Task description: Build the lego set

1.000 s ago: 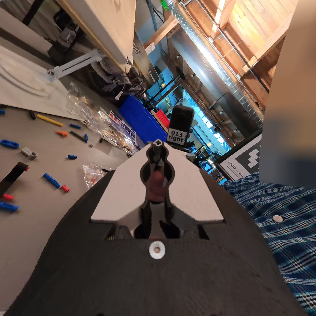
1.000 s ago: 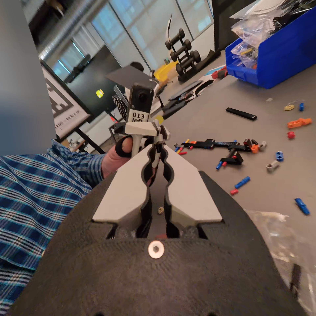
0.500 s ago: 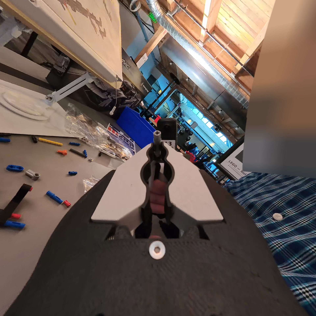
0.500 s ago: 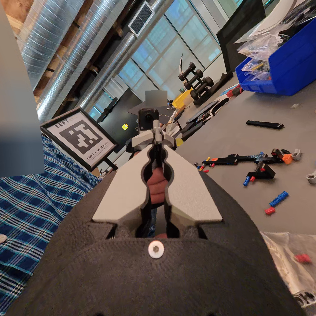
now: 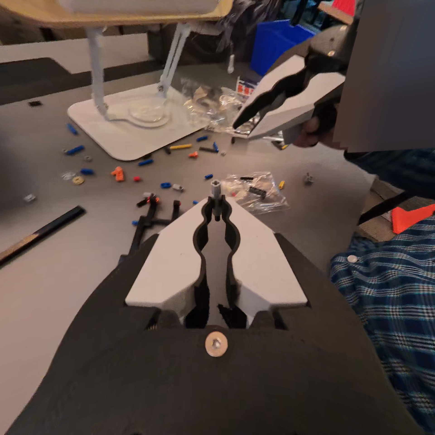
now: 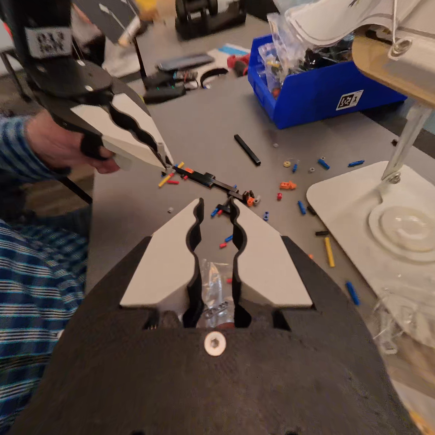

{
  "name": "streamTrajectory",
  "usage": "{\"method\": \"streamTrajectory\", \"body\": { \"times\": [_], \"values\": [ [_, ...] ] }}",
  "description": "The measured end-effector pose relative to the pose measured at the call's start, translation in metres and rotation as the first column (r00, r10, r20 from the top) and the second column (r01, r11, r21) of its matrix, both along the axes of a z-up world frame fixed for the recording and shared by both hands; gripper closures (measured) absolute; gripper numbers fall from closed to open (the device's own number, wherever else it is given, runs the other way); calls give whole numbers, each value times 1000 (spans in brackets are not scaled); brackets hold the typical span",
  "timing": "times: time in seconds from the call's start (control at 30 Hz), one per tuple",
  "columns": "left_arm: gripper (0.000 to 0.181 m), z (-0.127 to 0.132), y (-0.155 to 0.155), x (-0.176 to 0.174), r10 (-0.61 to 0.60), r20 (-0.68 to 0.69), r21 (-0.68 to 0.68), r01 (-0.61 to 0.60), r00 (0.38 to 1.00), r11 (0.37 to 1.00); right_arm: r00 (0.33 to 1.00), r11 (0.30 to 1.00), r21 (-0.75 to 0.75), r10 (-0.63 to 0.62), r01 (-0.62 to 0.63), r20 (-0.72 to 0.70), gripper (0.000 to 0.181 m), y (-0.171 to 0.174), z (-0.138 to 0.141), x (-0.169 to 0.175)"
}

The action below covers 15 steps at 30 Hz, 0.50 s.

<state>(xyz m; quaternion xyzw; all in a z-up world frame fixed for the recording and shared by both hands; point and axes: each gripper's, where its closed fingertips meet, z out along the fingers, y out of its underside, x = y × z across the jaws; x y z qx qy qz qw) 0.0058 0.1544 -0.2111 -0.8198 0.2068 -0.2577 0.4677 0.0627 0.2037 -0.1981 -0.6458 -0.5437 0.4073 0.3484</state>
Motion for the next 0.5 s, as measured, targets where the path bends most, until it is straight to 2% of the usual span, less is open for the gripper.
{"method": "streamTrajectory", "body": {
  "times": [0.13,0.23,0.37,0.5],
  "values": [
    [177,-11,-1,-23,68,-9,-18,-68,998,998,985,994,103,28,-46,168,168,24,-22,-23],
    [176,-20,-1,-30,75,-27,-25,-76,997,997,970,990,126,30,-62,243,170,43,-38,-37],
    [177,-29,1,-42,88,-37,-38,-90,995,995,960,992,113,18,-51,279,170,64,-47,-47],
    [177,-34,4,-53,107,-13,-52,-107,994,993,943,990,144,-47,-1,330,170,89,-56,-39]
  ]
}}
